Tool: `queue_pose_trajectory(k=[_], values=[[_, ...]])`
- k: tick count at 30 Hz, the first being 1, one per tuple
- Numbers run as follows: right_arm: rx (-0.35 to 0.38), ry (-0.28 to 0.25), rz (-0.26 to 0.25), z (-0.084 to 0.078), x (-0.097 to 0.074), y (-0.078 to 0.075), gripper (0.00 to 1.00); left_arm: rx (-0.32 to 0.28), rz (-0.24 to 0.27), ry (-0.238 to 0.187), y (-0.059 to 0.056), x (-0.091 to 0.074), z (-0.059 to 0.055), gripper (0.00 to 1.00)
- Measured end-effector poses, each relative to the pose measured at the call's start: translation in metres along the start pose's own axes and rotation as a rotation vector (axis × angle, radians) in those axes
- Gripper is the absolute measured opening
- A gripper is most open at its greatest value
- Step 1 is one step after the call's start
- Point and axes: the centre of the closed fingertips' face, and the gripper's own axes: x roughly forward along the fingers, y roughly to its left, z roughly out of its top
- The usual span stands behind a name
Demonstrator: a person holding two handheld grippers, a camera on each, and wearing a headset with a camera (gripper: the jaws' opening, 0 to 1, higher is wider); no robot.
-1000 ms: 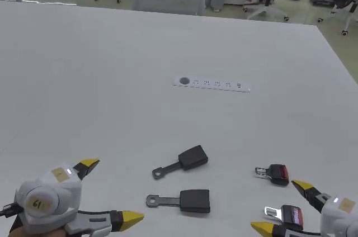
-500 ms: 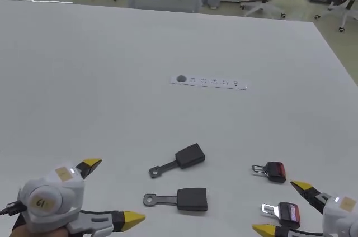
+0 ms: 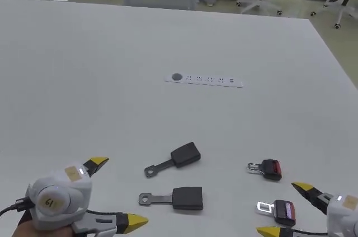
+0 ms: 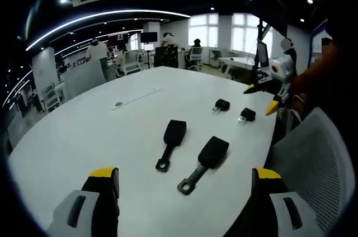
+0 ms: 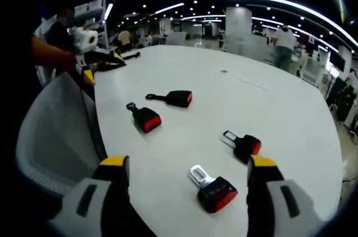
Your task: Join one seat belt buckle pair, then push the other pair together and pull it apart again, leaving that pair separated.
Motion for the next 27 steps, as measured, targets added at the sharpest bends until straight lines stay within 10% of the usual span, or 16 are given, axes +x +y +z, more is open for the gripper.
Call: queue_pose_trajectory(k=[27], values=[[-0.037, 0.098, 0.090, -0.023, 0.002, -0.014, 0.85, 0.081, -0.108, 0.066, -0.018, 0.040, 0.001, 0.98]])
